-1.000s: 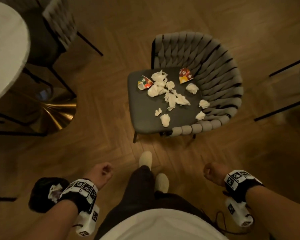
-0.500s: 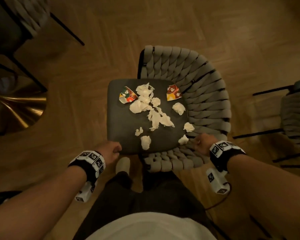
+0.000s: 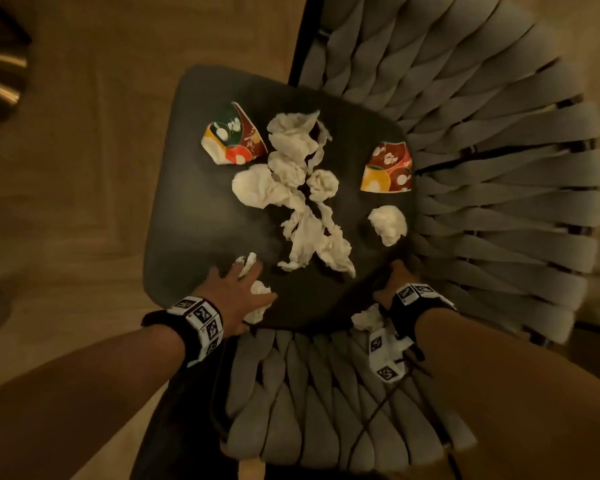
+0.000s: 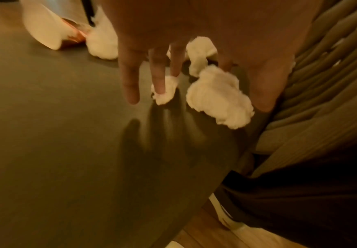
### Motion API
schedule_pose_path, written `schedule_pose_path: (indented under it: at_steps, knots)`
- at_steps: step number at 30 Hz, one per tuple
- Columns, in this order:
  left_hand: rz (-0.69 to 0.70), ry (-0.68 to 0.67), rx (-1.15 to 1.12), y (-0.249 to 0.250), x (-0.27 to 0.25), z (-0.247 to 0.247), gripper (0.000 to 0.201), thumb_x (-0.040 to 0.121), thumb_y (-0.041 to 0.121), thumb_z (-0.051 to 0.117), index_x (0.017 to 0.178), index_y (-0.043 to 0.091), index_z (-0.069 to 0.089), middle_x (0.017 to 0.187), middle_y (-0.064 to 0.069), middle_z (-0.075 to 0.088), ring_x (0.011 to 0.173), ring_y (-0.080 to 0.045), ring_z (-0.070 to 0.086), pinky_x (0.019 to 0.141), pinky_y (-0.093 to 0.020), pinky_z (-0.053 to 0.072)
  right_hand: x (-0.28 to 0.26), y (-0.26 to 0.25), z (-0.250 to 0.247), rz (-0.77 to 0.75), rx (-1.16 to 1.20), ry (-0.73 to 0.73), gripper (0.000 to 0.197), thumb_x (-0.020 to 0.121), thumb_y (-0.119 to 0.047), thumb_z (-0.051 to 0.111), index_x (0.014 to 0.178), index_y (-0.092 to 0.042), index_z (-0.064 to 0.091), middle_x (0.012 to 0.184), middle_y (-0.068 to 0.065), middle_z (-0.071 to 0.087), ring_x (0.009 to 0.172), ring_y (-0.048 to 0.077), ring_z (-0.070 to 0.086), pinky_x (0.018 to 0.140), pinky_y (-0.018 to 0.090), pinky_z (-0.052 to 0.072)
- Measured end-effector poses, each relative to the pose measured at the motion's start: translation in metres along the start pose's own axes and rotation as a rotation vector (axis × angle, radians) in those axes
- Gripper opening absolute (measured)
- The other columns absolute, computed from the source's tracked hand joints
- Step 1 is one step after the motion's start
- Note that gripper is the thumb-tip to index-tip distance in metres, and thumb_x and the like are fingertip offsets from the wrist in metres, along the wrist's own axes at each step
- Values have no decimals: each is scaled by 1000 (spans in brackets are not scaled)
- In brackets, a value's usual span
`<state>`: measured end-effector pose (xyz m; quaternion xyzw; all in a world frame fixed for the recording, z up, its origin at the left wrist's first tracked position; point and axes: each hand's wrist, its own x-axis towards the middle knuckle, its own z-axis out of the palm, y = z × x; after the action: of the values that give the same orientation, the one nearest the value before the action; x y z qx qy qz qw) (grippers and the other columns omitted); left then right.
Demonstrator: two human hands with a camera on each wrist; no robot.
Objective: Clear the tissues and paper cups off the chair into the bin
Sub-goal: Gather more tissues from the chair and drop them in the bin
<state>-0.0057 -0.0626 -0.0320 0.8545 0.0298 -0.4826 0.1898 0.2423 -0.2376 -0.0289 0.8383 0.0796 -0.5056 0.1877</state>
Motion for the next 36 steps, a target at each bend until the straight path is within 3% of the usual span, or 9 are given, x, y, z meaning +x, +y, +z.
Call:
schedule_pose_path:
  at_steps: [3, 8, 14, 18, 22, 25, 30, 33, 36]
  knots:
    - [-30, -22, 16, 4, 25, 3, 63, 86, 35, 58, 137, 36, 20, 154, -15, -3, 138, -43, 7, 104, -63, 30, 28, -5, 4, 11, 5, 55, 71, 83, -20, 67, 140, -9, 25, 143, 20, 35, 130, 41, 38, 105, 46, 37]
    - [-9, 13, -116, -4, 32, -6, 55, 83, 17, 60, 130, 24, 33, 147, -19, 15, 128, -38, 25, 100, -47, 42, 29, 1, -16, 15, 212, 185, 36, 88, -19, 58, 121, -7, 50, 128, 21, 54, 117, 42, 51, 96, 43, 45]
    - [80, 413, -346, -7, 10, -33, 46, 77, 17, 62, 119, 25, 45, 120, -10, 40, 106, -26, 40, 83, -43, 51, 17, -20, -62, -27, 619, 419, 51, 83, -46, 57, 123, -17, 46, 131, 19, 49, 113, 38, 52, 94, 41, 43]
    - [106, 549, -311, 6, 22, -55, 52, 78, 11, 62, 124, 25, 43, 127, -15, 39, 109, -32, 42, 80, -43, 54, 23, -51, -47, -197, 356, 334, 55, 78, -43, 66, 123, -21, 44, 133, 19, 38, 117, 41, 46, 98, 46, 43]
    - [-19, 458, -204, 19, 56, -69, 67, 85, 18, 57, 137, 39, 21, 151, -13, 7, 128, -35, 24, 99, -48, 44, 21, -53, -44, -309, 181, 315, 40, 79, -27, 65, 114, -16, 50, 125, 22, 43, 103, 42, 53, 87, 40, 47]
    - [-69, 358, -182, 25, 77, -73, 61, 89, 35, 51, 138, 44, 16, 156, -10, -4, 138, -40, 10, 105, -56, 33, 6, -36, -46, -352, -58, 191, 47, 78, -31, 66, 121, -20, 49, 133, 19, 40, 115, 39, 48, 92, 41, 47]
    - [-69, 366, -194, 21, 90, -75, 45, 87, 24, 53, 129, 22, 41, 144, -18, 26, 128, -41, 33, 99, -54, 44, -21, -9, -6, -408, -564, -137, 51, 80, -48, 61, 122, -21, 50, 127, 11, 50, 109, 32, 56, 88, 38, 52]
    - [-5, 448, -201, 17, 80, -78, 35, 87, 21, 53, 121, 11, 49, 132, -20, 40, 118, -39, 40, 96, -48, 43, -17, 1, 17, -376, -674, -182, 58, 81, -64, 50, 123, -23, 48, 129, 11, 43, 109, 35, 54, 91, 44, 50]
    - [-26, 615, -359, 7, 55, -80, 33, 82, 19, 61, 114, 13, 54, 122, -17, 43, 109, -35, 44, 85, -47, 48, -13, -1, 33, -385, -722, -178, 46, 86, -51, 53, 122, -23, 49, 133, 12, 38, 113, 34, 51, 96, 44, 48]
